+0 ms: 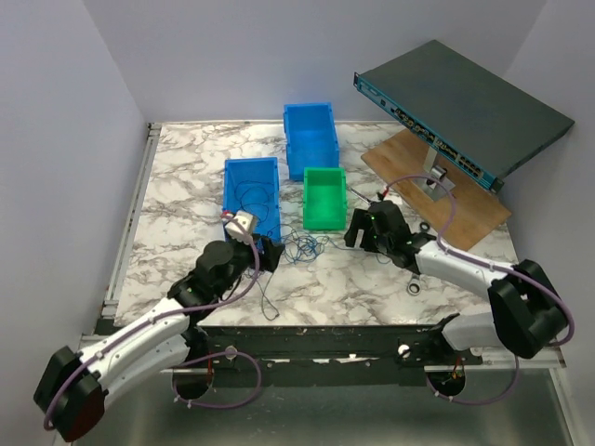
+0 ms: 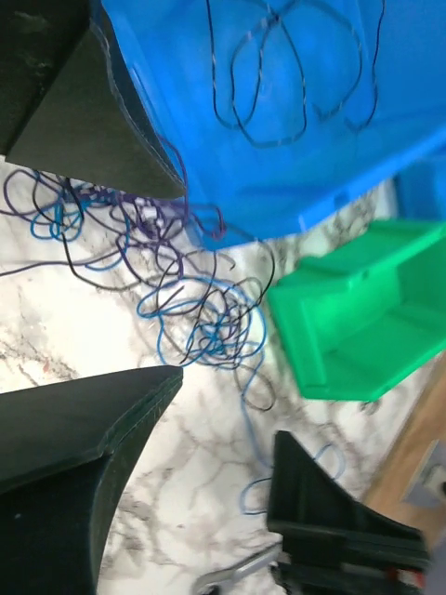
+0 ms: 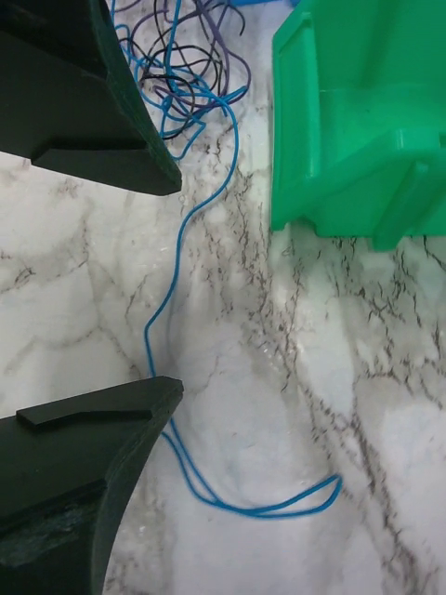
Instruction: Untangle the cables
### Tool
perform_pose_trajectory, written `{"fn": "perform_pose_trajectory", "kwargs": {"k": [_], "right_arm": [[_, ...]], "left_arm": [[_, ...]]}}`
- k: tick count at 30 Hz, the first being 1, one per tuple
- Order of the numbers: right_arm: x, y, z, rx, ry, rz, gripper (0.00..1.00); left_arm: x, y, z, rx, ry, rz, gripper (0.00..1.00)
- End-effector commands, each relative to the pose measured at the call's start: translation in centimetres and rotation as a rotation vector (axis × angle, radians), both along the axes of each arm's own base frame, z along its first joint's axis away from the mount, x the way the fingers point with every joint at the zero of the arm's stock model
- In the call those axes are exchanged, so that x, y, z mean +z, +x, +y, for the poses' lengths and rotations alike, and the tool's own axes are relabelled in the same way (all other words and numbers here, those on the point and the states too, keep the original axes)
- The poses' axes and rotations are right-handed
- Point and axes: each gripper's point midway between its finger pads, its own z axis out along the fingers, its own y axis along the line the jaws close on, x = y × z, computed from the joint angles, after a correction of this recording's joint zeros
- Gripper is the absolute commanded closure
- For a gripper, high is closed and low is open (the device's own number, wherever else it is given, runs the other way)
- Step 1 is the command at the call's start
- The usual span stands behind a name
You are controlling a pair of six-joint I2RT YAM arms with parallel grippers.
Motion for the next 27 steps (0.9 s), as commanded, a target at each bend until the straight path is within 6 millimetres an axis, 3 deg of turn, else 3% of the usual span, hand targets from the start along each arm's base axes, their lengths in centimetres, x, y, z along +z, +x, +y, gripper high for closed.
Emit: {"fn": "perform_pose_trajectory", "kwargs": {"k": [1,5,8,12,18,27], "right_arm": [[1.3,-1.1,-1.9,-0.204,0.108,-0.016,0.12],[2.5,-1.8,-2.9,-0.302,0.195,-0.052,0.14],[1.6,-2.8,-3.7,-0.398,0.269,-0.022,0.19],[0.5,-3.5,-3.4,-0.452,0.404,-0.014,0.2],[-1.0,-2.6,-3.0,-0.485,0.426,-0.01,0.24],[-2.4,-0.2,-0.5,-0.48,0.467,0.027,0.34]], "left_arm": [[-0.3,0.1,-3.7,-0.161,0.092,0.023,0.25],[-2.4,0.2,-6.2,-0.263,0.147,0.141,0.24],[-4.4,0.6,-6.8,-0.267,0.201,0.25,0.24],[-5.6,0.7,-7.3,-0.282,0.224,0.303,0.23],[-5.3,0.8,-7.1,-0.27,0.219,0.294,0.23],[-4.0,0.5,-6.8,-0.266,0.183,0.232,0.24]]}}
